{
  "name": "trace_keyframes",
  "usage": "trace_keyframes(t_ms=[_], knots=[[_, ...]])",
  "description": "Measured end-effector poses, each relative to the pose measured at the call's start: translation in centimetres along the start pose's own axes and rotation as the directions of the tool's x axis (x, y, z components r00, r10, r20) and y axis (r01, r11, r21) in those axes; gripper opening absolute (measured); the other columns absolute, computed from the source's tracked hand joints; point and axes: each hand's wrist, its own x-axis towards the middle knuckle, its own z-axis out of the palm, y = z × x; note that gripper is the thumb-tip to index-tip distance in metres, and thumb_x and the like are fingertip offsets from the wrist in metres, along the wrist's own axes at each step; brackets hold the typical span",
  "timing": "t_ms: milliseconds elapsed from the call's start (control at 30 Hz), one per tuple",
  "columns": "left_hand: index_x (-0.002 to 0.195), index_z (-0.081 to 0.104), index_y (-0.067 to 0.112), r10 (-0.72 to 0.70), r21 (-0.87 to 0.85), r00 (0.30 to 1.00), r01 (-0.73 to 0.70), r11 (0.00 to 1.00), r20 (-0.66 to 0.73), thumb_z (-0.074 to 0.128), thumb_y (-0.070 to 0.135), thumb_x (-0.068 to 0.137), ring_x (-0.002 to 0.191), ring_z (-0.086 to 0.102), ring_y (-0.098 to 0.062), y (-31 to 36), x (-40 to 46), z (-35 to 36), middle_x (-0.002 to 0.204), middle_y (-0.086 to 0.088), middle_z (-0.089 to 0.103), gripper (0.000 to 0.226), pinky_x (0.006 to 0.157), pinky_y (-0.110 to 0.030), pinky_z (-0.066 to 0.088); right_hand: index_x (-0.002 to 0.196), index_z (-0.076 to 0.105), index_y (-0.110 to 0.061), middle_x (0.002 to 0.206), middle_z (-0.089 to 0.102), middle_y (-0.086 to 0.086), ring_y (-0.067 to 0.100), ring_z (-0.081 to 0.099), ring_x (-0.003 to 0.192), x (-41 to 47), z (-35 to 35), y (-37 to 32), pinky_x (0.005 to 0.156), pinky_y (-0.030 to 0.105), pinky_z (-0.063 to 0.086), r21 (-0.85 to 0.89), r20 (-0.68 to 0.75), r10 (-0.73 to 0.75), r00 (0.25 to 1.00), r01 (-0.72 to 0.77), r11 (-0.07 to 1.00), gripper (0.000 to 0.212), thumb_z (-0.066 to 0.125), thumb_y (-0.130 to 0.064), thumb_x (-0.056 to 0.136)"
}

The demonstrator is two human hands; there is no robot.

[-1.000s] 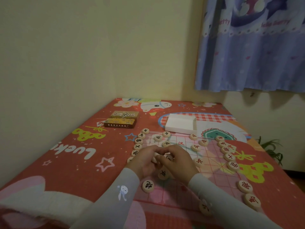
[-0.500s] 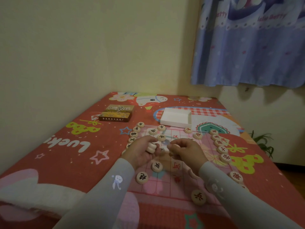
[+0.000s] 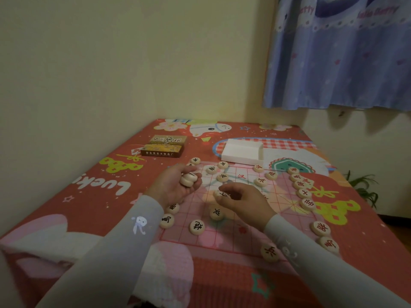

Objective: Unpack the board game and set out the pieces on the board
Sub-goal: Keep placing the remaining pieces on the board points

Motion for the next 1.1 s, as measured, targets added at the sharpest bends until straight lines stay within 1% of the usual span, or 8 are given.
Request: trace_keyframes(t_ms=[133, 233, 400, 533, 667, 767, 933, 1100], knots=[[0.107, 0.056, -0.005, 0.008, 0.015, 1.000, -0.008, 1.000, 0.005, 0.053, 0.003, 0.092, 0.073, 0.059, -0.026, -0.1, -0.6, 0.6, 0.090, -0.022, 0.059, 0.018, 0.048, -0.025, 0.056, 0.112, 0.067, -0.024, 0.105, 0.060, -0.014, 0.004, 0.061, 0.094, -1.0, -0.2, -0.6, 0.086, 0.026, 0.052, -0.063, 0.015, -0.047, 0.999, 0.048, 0.997, 0.031, 0.071, -0.034, 0.083], [0.108, 0.056, -0.006, 0.015, 0.008, 1.000, -0.015, 1.000, 0.006, 0.055, 0.004, 0.091, 0.070, 0.058, -0.024, 0.1, -1.1, 0.7, 0.086, -0.020, 0.058, 0.019, 0.048, -0.024, 0.055, 0.104, 0.068, -0.025, 0.099, 0.061, -0.011, 0.010, 0.063, 0.092, -1.7, 0.6, -1.0, 0.087, 0.033, 0.054, -0.091, 0.051, -0.116, 0.992, 0.120, 0.989, 0.026, 0.073, -0.024, 0.079], [0.098, 0.057, -0.007, 0.037, -0.022, 0.999, -0.037, 0.999, -0.013, 0.054, 0.002, 0.090, 0.070, 0.057, -0.022, 0.6, -2.1, -0.4, 0.082, -0.018, 0.057, 0.012, 0.050, -0.024, 0.056, 0.091, 0.071, -0.022, 0.091, 0.067, -0.006, 0.007, 0.058, 0.083, -2.2, 4.5, -2.3, 0.080, 0.027, 0.050, -0.140, 0.105, -0.222, 0.969, 0.235, 0.962, 0.015, 0.070, -0.027, 0.077], [0.089, 0.058, -0.004, 0.044, -0.036, 0.998, -0.046, 0.998, -0.044, 0.052, 0.003, 0.092, 0.067, 0.056, -0.021, 0.7, -3.0, -1.7, 0.076, -0.016, 0.057, 0.010, 0.047, -0.022, 0.054, 0.094, 0.071, -0.019, 0.095, 0.068, -0.001, 0.009, 0.058, 0.084, -2.7, 8.4, -3.5, 0.078, 0.024, 0.046, -0.182, 0.187, -0.298, 0.936, 0.331, 0.926, 0.033, 0.061, -0.045, 0.076], [0.090, 0.059, -0.001, 0.025, -0.061, 0.997, -0.029, 0.998, -0.071, 0.052, 0.005, 0.093, 0.067, 0.055, -0.019, 0.7, -3.2, -3.4, 0.078, -0.013, 0.057, 0.010, 0.045, -0.022, 0.054, 0.095, 0.070, -0.013, 0.096, 0.066, 0.004, 0.018, 0.058, 0.091, -2.7, 11.2, -3.8, 0.078, 0.021, 0.040, -0.212, 0.200, -0.355, 0.913, 0.394, 0.894, 0.020, 0.062, -0.028, 0.084], [0.092, 0.059, -0.001, 0.028, -0.056, 0.996, -0.033, 0.998, -0.084, 0.051, 0.006, 0.093, 0.064, 0.054, -0.020, 0.7, -3.3, -4.6, 0.075, -0.013, 0.057, 0.011, 0.046, -0.022, 0.053, 0.096, 0.069, -0.015, 0.098, 0.061, 0.003, 0.016, 0.055, 0.091, -2.5, 12.7, -3.7, 0.078, 0.019, 0.039, -0.218, 0.200, -0.366, 0.909, 0.405, 0.888, 0.021, 0.060, -0.030, 0.084], [0.091, 0.058, -0.002, 0.035, -0.057, 0.995, -0.040, 0.998, -0.095, 0.048, 0.004, 0.094, 0.067, 0.054, -0.023, 0.6, -3.5, -5.2, 0.075, -0.015, 0.055, 0.012, 0.046, -0.023, 0.054, 0.095, 0.069, -0.013, 0.099, 0.058, 0.003, 0.018, 0.055, 0.090, -2.5, 13.9, -3.5, 0.079, 0.026, 0.046, -0.250, 0.201, -0.387, 0.900, 0.429, 0.868, 0.023, 0.057, -0.031, 0.087], [0.089, 0.059, 0.000, 0.015, -0.031, 0.996, -0.017, 0.999, -0.089, 0.052, 0.006, 0.091, 0.066, 0.055, -0.022, 0.3, -3.1, -5.2, 0.077, -0.015, 0.058, 0.009, 0.048, -0.024, 0.053, 0.096, 0.073, -0.018, 0.102, 0.057, -0.001, 0.012, 0.054, 0.091, -2.4, 12.7, -3.6, 0.076, 0.017, 0.036, -0.240, 0.162, -0.385, 0.909, 0.414, 0.878, 0.023, 0.061, -0.035, 0.085]])
